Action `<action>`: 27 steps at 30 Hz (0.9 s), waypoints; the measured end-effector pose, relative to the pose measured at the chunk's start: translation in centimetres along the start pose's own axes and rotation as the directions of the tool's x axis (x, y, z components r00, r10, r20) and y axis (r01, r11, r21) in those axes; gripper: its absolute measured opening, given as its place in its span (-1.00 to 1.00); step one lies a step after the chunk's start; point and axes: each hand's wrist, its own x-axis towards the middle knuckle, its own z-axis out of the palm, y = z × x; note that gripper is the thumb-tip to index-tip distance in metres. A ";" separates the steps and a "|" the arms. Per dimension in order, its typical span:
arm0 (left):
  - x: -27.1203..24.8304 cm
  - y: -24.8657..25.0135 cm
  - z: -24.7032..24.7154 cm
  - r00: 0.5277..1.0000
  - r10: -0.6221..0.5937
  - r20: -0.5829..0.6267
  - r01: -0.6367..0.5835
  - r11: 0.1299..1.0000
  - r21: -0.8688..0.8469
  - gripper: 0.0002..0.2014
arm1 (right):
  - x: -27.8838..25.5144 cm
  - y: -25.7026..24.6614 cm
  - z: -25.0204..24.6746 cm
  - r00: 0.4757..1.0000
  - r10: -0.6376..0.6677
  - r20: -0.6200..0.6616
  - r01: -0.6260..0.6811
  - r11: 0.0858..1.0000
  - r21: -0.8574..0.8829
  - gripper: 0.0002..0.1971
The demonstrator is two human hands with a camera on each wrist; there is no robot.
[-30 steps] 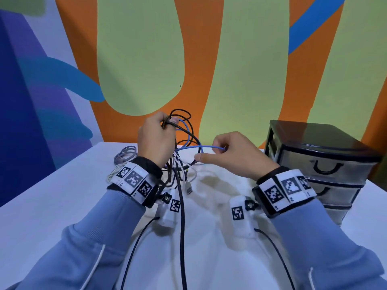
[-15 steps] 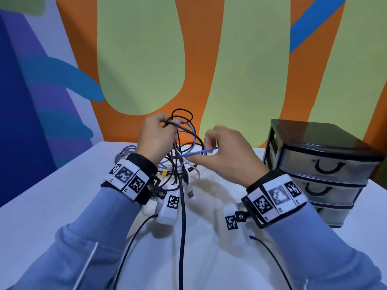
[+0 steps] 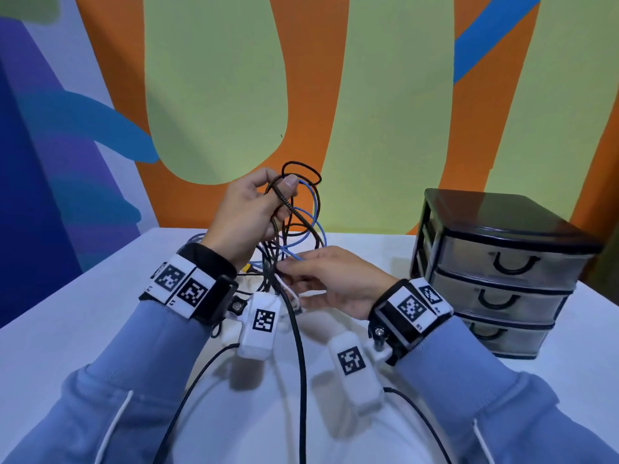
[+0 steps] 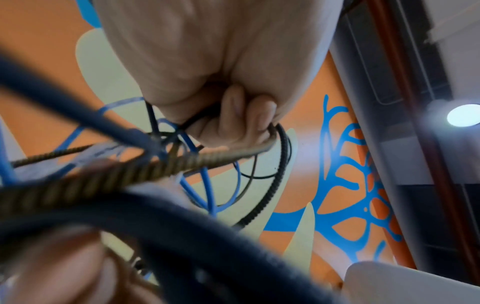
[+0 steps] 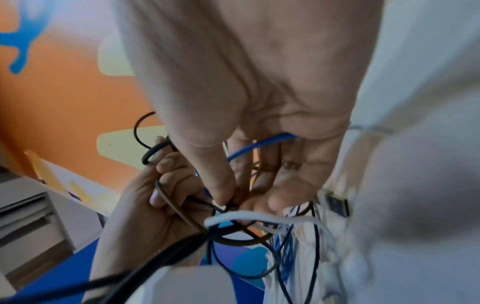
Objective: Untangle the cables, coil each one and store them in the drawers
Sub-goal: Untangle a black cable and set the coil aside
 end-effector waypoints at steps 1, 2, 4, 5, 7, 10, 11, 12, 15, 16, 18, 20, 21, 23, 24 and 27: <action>0.0 0.2 0.0 1.000 0.016 0.000 -0.016 1.000 0.006 -0.82 | 0.0 -0.1 0.0 0.999 -0.015 -0.028 0.015 1.000 0.016 -0.87; 0.0 0.3 -0.1 0.999 0.031 -0.020 -0.030 0.999 0.023 -0.82 | 0.1 -0.3 -0.1 0.996 -0.039 -0.076 0.042 0.999 0.027 -0.91; 0.4 0.3 -0.7 0.992 0.065 -0.111 -0.058 0.996 0.065 -0.80 | 0.1 -0.6 -0.7 0.967 -0.101 -0.233 0.121 0.990 0.075 -0.91; 0.6 0.2 -1.2 0.984 0.093 -0.152 -0.076 0.991 0.114 -0.78 | 0.2 -0.9 -1.2 0.936 -0.124 -0.330 0.170 0.979 0.114 -0.91; 0.9 -0.4 -1.8 0.971 0.168 -0.171 -0.114 0.951 0.288 -0.83 | 0.2 -1.2 -2.1 0.856 -0.156 -0.493 0.266 0.950 0.161 -0.92; 0.7 -0.4 -1.9 0.987 0.141 -0.072 -0.095 0.892 0.442 -0.89 | 0.3 -1.3 -3.1 0.762 -0.205 -0.615 0.345 0.932 0.116 -0.89; 0.6 -0.2 -2.1 0.996 0.088 -0.010 -0.073 0.886 0.457 -0.87 | 0.4 -1.2 -3.4 0.735 -0.237 -0.636 0.351 0.935 0.057 -0.86; 0.4 0.2 -2.2 0.997 0.024 0.067 -0.052 0.883 0.467 -0.83 | 0.6 -1.0 -3.8 0.706 -0.281 -0.651 0.338 0.940 -0.040 -0.83; -0.2 1.6 -2.8 0.954 -0.171 0.244 0.047 0.895 0.445 -0.76 | 0.6 -0.5 -4.8 0.651 -0.408 -0.641 0.232 0.910 -0.344 -0.78; -0.3 1.9 -2.9 0.943 -0.201 0.264 0.068 0.895 0.441 -0.77 | 0.6 -0.5 -4.9 0.644 -0.421 -0.638 0.209 0.900 -0.383 -0.80; -0.3 1.9 -3.1 0.946 -0.202 0.252 0.048 0.859 0.509 -0.81 | 0.5 -0.7 -4.7 0.637 -0.431 -0.639 0.198 0.893 -0.404 -0.81; -0.3 1.7 -3.2 0.961 -0.176 0.213 0.011 0.795 0.607 -0.89 | 0.5 -1.0 -4.5 0.631 -0.442 -0.638 0.223 0.891 -0.397 -0.81; -0.3 1.6 -3.2 0.968 -0.166 0.188 0.013 0.781 0.624 -0.93 | 0.5 -1.1 -4.4 0.626 -0.446 -0.640 0.232 0.890 -0.393 -0.81; -0.2 1.4 -3.3 0.981 -0.134 0.141 0.020 0.793 0.609 -0.88 | 0.5 -1.0 -4.6 0.617 -0.448 -0.647 0.220 0.888 -0.405 -0.83; -0.2 1.3 -3.3 0.987 -0.105 0.123 0.011 0.805 0.593 -0.85 | 0.6 -0.9 -4.8 0.621 -0.449 -0.642 0.198 0.883 -0.426 -0.84; -0.2 1.3 -3.1 0.993 -0.010 0.121 -0.058 0.839 0.541 -0.79 | 0.3 -0.8 -5.0 0.642 -0.482 -0.597 0.076 0.814 -0.576 -0.67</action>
